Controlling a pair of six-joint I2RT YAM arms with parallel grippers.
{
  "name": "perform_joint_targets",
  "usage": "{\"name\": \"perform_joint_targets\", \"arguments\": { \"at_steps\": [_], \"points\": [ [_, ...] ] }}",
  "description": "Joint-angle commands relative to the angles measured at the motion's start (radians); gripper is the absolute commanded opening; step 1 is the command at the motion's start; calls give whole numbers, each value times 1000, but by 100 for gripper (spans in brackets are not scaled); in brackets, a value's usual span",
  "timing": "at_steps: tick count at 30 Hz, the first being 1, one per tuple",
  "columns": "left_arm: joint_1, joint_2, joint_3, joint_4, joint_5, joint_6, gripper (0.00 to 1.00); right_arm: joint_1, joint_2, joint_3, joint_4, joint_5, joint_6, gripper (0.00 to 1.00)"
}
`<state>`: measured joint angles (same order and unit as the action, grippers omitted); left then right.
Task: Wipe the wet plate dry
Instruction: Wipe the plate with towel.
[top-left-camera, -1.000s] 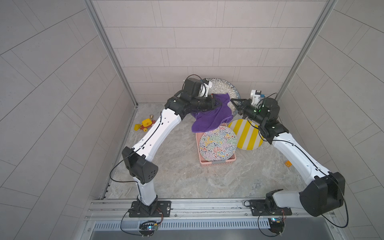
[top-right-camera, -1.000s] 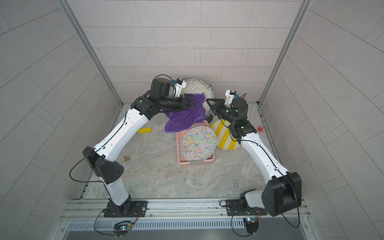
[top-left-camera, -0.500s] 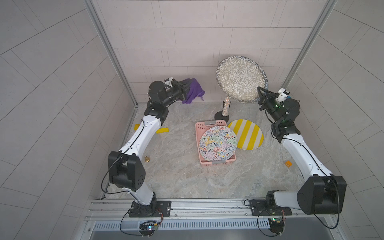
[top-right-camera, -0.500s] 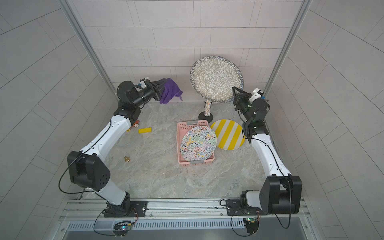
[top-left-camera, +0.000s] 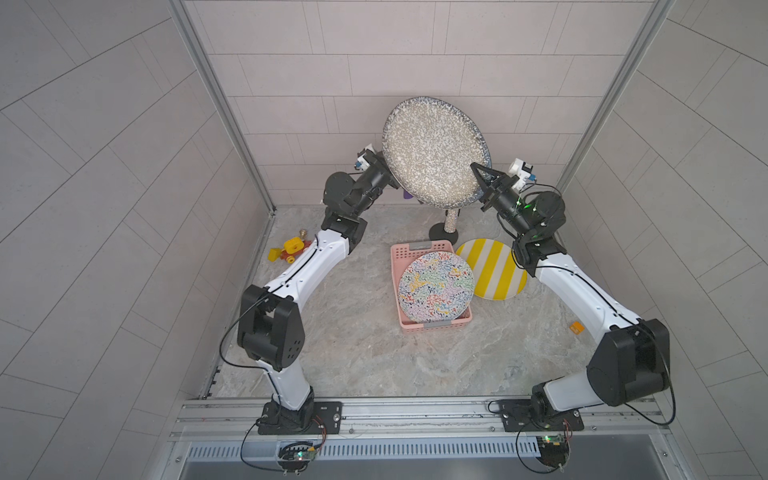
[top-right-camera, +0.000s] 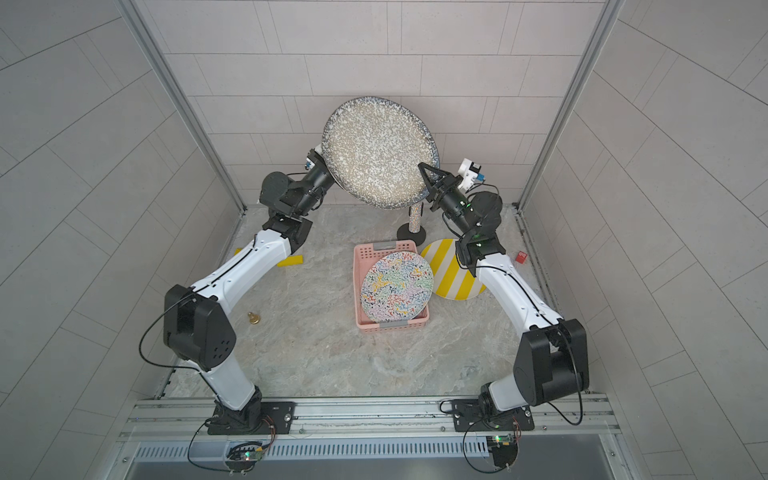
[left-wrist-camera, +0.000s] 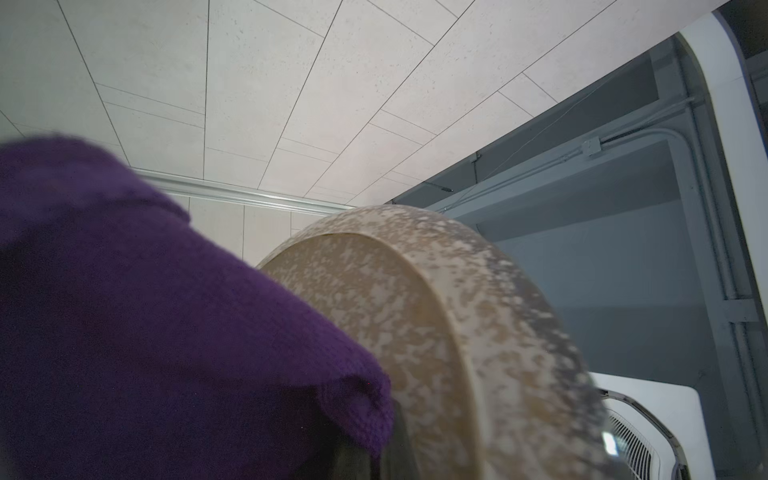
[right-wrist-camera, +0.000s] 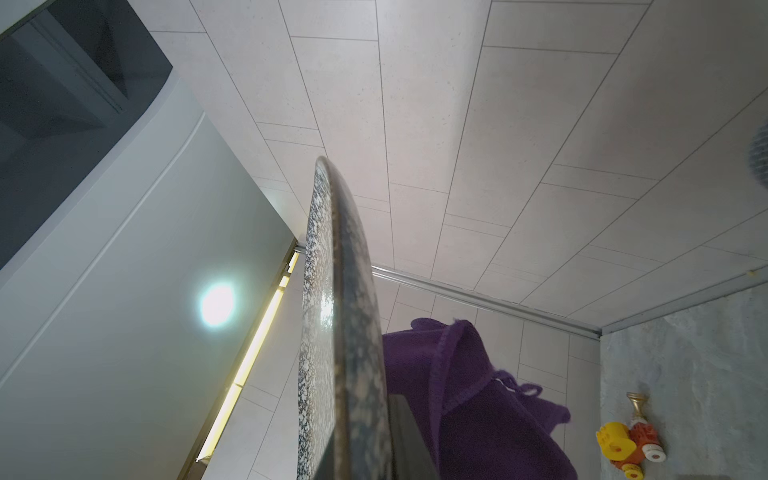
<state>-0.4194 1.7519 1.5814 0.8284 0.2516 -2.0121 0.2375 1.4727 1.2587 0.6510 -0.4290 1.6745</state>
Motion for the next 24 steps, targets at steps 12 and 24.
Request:
{"name": "perform_joint_targets", "arguments": {
  "at_steps": [12,24],
  "points": [
    [-35,-17,51,156,-153,-293,0,-81,56,214,235,158,28,0],
    [-39,25,95,121,-142,-284,0,75,-16,101,216,221,-47,0]
  ]
}}
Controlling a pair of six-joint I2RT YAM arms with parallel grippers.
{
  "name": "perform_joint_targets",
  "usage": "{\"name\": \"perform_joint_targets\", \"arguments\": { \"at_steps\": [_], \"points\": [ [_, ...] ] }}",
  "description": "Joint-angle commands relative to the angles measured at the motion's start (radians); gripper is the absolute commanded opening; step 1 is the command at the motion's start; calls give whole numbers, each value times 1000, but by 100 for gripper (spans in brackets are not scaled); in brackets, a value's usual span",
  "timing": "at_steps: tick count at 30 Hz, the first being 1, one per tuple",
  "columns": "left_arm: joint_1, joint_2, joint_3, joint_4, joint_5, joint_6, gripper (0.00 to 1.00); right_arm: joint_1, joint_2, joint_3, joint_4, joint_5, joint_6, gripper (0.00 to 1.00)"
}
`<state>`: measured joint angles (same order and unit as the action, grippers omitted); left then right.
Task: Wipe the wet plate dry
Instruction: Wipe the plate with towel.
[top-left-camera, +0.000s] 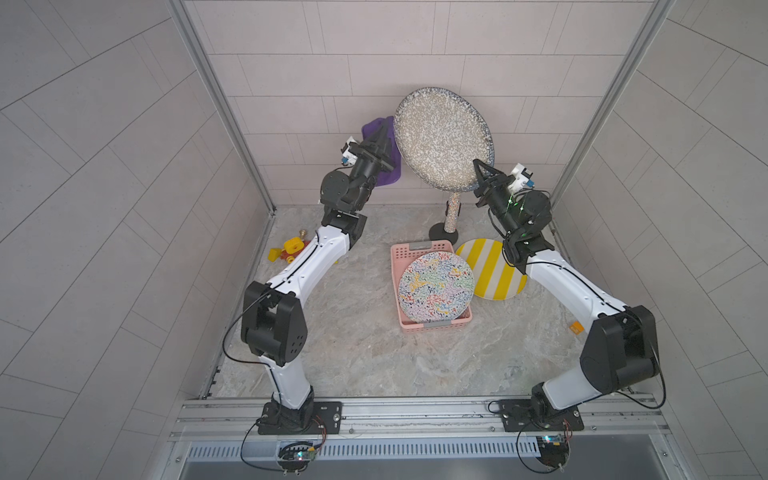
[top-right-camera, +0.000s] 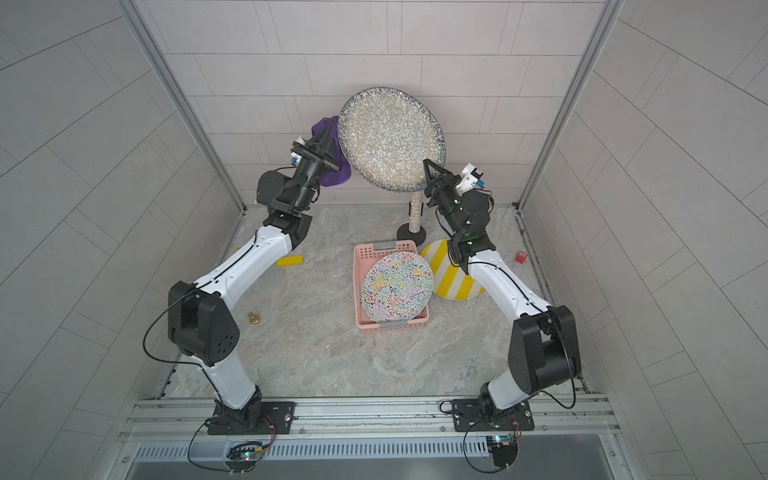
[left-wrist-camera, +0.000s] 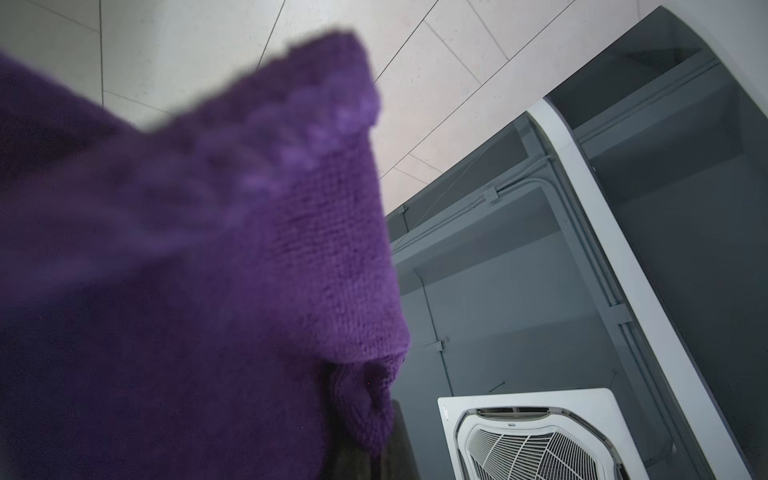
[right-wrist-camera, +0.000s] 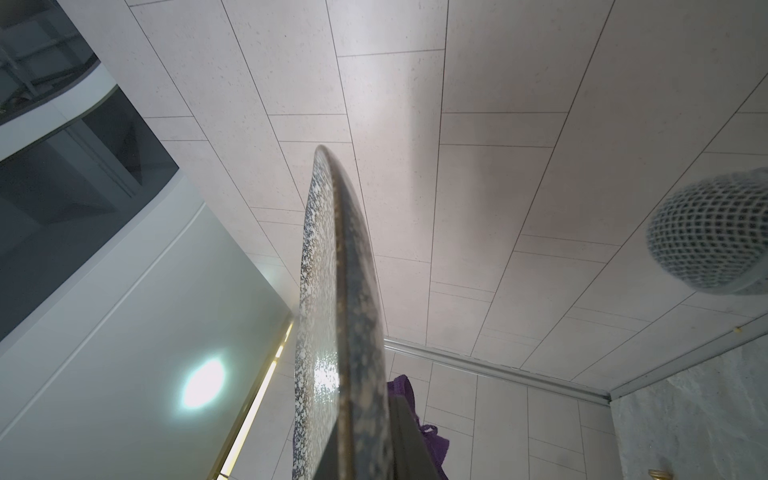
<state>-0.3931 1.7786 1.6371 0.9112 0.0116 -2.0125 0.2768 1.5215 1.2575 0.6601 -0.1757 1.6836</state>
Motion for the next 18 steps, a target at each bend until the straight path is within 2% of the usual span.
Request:
{"name": "perform_joint_targets", "arguments": {
  "at_steps": [1,5,9,13,14,16,18],
  "points": [
    [-73,-11,30,39,110,-279,0,30,-46,129,204,-21,-56,0],
    [-94,-69,-77,46,135,-261,0,-8,31,237,169,0,-57,0],
    [-92,-155,-219,38,180,-221,0,-50,52,281,122,13,-67,0],
    [-37,-279,-350,-48,279,-114,0,-94,11,269,-24,-11,-158,0],
    [-9,-321,-361,-106,320,-57,0,-100,-7,260,-71,-19,-197,0],
    [56,-407,-317,-337,437,169,0,-103,-45,240,-157,-54,-281,0],
    [76,-457,-166,-685,485,525,0,-96,-69,222,-201,-115,-340,0]
  ]
}}
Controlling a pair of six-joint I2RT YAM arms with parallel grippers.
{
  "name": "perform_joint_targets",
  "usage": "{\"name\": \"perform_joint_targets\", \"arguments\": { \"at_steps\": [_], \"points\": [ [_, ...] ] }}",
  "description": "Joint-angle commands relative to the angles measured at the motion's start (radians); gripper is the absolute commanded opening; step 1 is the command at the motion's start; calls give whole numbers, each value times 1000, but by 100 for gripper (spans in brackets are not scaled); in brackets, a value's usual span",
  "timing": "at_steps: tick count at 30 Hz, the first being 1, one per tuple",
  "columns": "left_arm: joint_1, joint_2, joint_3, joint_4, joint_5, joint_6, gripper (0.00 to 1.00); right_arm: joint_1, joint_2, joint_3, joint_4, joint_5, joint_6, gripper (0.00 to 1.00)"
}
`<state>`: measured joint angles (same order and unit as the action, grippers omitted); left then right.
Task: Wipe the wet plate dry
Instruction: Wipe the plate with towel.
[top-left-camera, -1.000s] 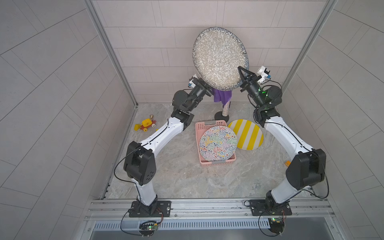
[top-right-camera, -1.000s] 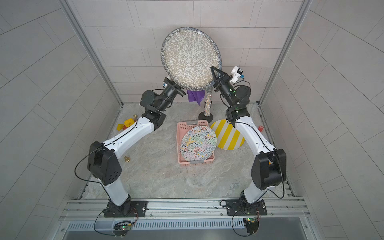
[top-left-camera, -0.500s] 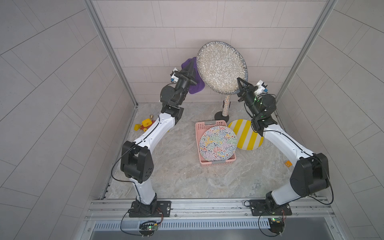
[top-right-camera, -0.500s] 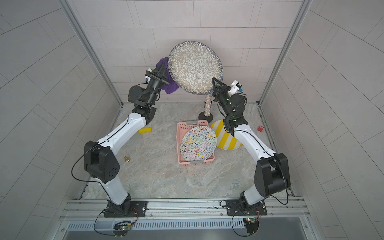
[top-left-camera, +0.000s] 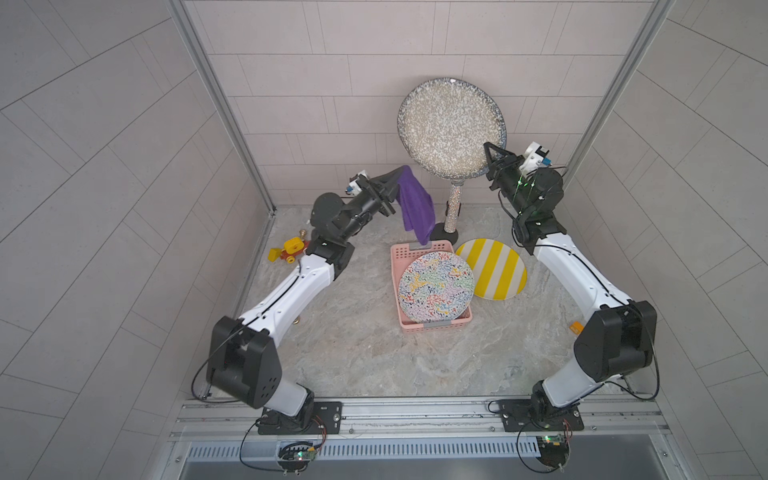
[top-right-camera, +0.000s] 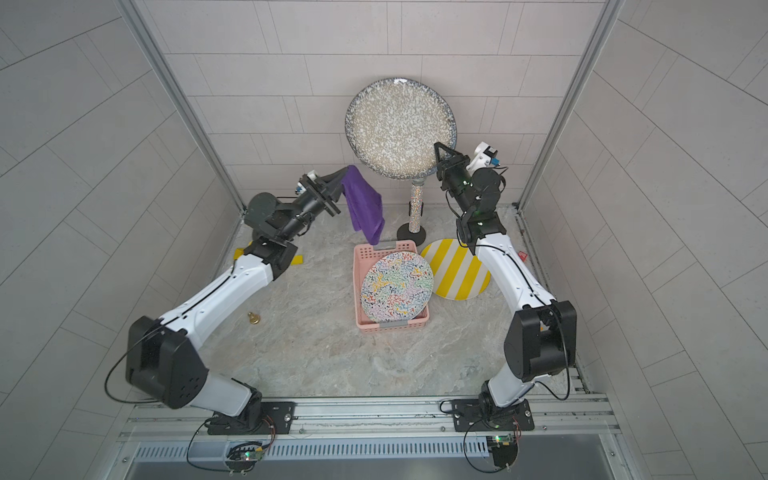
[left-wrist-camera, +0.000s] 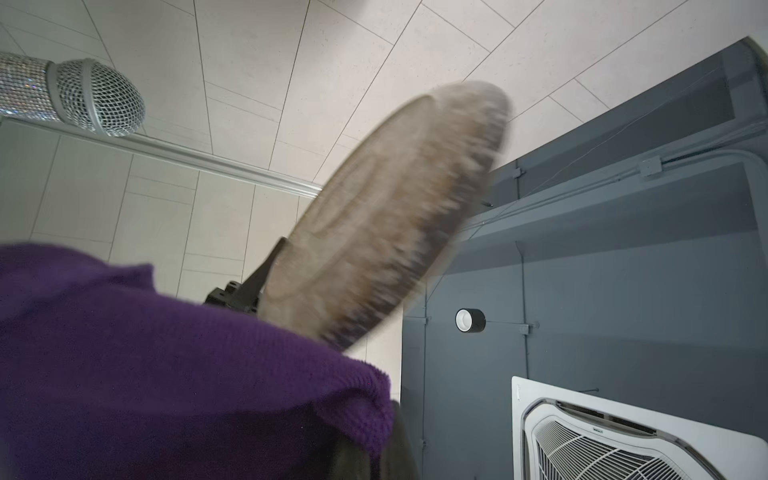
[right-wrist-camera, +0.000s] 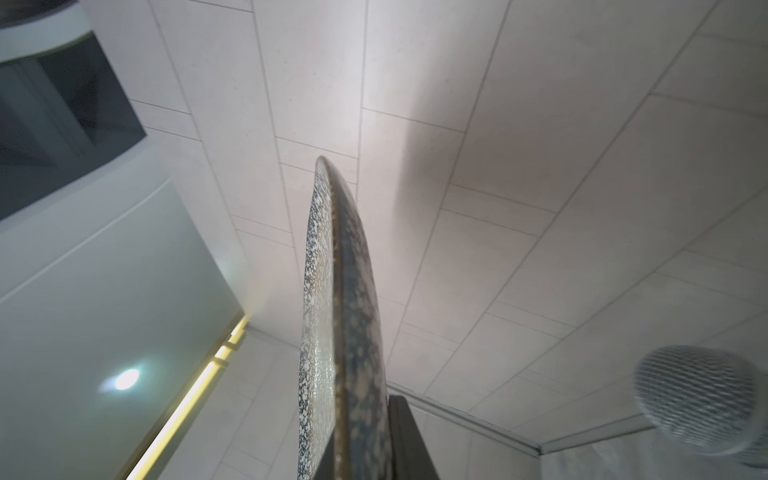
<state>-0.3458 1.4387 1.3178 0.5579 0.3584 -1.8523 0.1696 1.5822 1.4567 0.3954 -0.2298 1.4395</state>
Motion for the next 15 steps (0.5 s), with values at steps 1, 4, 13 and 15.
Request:
{"name": "perform_joint_targets", "arguments": {
  "at_steps": [1,4,13,15],
  "points": [
    [19,-123,257,-583,118,562,0,19,-143,8,48,-82,-119,0],
    [-24,-78,511,-1067,-19,956,0,62,-194,-50,21,-112,-174,0],
    [-24,28,572,-1258,-285,1108,0,163,-277,-133,36,-159,-211,0],
    [-22,46,565,-1291,-349,1107,0,179,-291,-139,39,-175,-219,0]
  ]
}}
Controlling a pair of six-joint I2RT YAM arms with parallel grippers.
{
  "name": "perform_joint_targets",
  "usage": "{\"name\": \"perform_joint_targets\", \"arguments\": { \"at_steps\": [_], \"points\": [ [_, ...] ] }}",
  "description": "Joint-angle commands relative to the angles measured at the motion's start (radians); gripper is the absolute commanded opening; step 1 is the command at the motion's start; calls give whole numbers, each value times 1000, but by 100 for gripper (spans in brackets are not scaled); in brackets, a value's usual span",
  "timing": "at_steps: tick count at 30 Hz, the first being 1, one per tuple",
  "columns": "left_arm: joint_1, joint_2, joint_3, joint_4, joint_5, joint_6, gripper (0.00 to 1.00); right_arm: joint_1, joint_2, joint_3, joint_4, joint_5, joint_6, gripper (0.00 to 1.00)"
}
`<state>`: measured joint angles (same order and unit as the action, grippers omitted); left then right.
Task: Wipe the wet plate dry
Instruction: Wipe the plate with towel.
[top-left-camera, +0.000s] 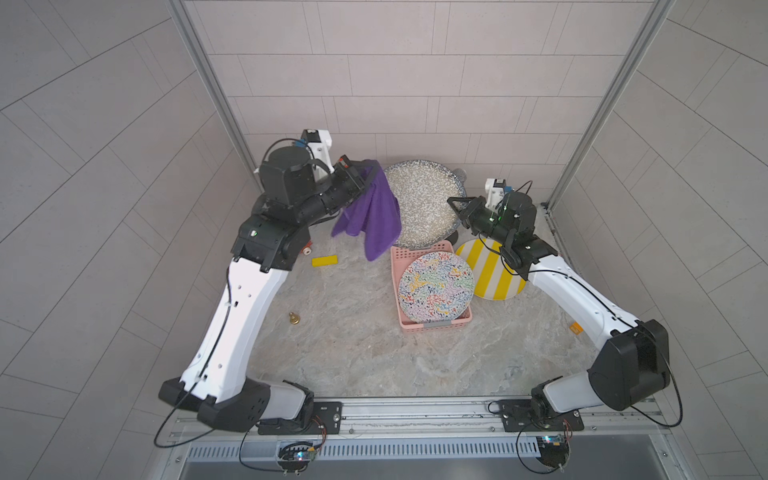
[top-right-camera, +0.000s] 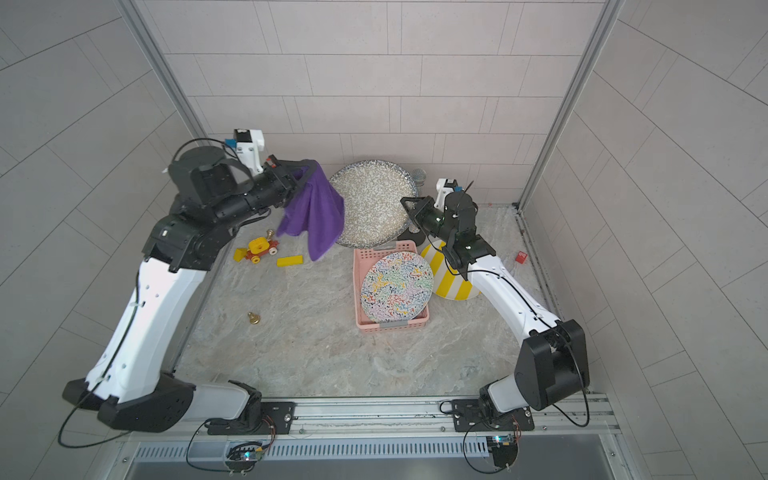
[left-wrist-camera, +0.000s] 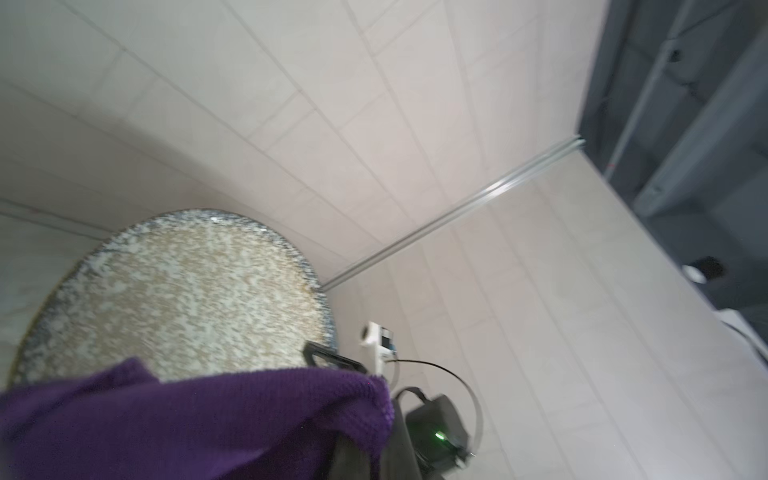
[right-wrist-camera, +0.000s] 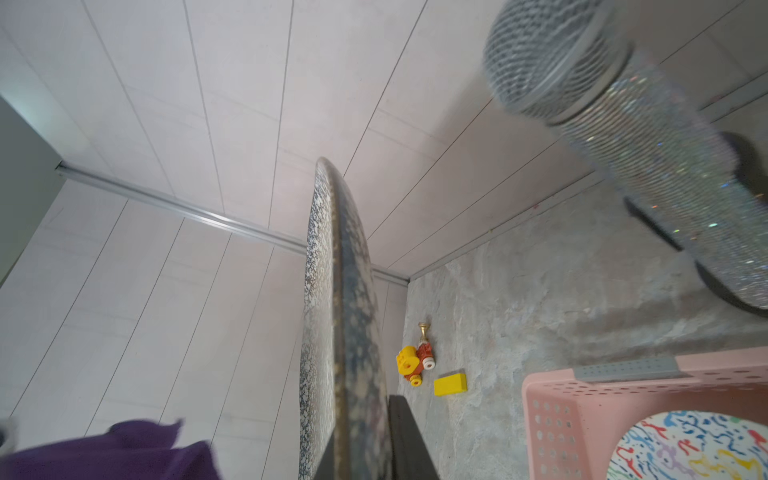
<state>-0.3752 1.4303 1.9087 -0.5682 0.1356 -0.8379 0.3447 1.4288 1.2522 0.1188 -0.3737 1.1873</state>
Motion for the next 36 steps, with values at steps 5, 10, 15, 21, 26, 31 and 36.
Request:
{"name": "perform_joint_targets", "arguments": {
  "at_steps": [5,10,15,21,26,31,36],
  "points": [
    [26,92,-39,-180,-176,130,0,36,-169,25,332,-94,24,0],
    [68,143,-21,-198,-177,186,0,84,-218,-38,305,-142,-1,0],
    [54,252,31,-82,259,270,0,132,-189,-22,324,-129,1,0],
    [-89,263,21,-182,315,414,0,37,-131,103,323,-27,43,0],
    [-44,156,-123,-165,200,364,0,-63,-132,112,346,-45,96,0],
    [73,147,-106,-82,202,197,0,30,-165,87,267,-119,17,0],
    [-52,268,69,-110,220,262,0,81,-123,82,315,-91,38,0]
  ]
}}
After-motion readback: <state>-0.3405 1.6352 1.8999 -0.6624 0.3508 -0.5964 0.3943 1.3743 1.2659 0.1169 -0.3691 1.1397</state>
